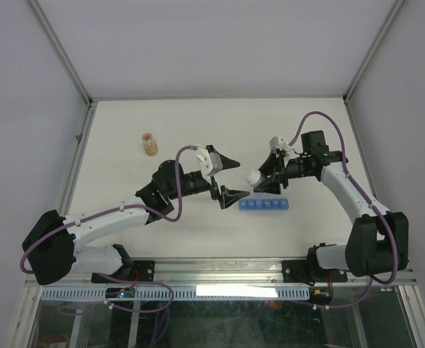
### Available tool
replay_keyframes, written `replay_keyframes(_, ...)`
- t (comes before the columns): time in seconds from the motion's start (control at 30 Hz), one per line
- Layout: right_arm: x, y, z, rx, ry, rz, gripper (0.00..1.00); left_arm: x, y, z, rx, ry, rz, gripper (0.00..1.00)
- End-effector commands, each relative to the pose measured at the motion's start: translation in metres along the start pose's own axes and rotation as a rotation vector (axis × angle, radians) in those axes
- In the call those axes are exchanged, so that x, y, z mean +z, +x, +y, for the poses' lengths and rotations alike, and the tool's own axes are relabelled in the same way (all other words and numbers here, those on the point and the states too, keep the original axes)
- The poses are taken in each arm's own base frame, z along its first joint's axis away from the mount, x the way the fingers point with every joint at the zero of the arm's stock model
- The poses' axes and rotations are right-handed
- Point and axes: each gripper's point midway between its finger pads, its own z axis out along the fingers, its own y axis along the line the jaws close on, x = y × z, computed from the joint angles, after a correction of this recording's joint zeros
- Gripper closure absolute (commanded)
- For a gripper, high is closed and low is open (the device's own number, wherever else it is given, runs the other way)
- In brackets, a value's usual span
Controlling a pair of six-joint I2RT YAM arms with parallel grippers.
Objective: Sort the pills into containers
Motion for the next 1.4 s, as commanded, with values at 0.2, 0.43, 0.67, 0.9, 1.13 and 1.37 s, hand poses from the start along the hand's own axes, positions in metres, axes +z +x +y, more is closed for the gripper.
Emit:
replay_keyframes(0.2, 0.001, -0.02, 0.001, -0.066, -0.032, -0.046, 1.0, 0.006, 0.018, 0.0, 0.402, 0.35, 0.006, 0.01)
replay_keyframes(0.43, 0.002, -0.018, 0.003, -0.063, -0.045, -0.039, 1.0, 0.02, 0.028, 0.014, 0.334, 0.373, 0.032, 0.05)
replay_keyframes(0.67, 0.005, -0.016, 0.004, -0.064, -0.056, -0.029, 1.0, 0.028, 0.032, 0.013, 0.27, 0.404, 0.046, 0.19)
replay_keyframes(0.9, 0.005, -0.016, 0.003, -0.063, -0.056, -0.027, 1.0, 0.029, 0.031, 0.01, 0.238, 0.422, 0.048, 0.29)
replay_keyframes(1.13, 0.005, -0.015, 0.003, -0.062, -0.056, -0.025, 1.0, 0.03, 0.029, 0.01, 0.227, 0.418, 0.046, 0.39)
replay_keyframes(1.37, 0.005, -0.015, 0.003, -0.063, -0.056, -0.025, 1.0, 0.029, 0.031, 0.009, 0.208, 0.422, 0.056, 0.57)
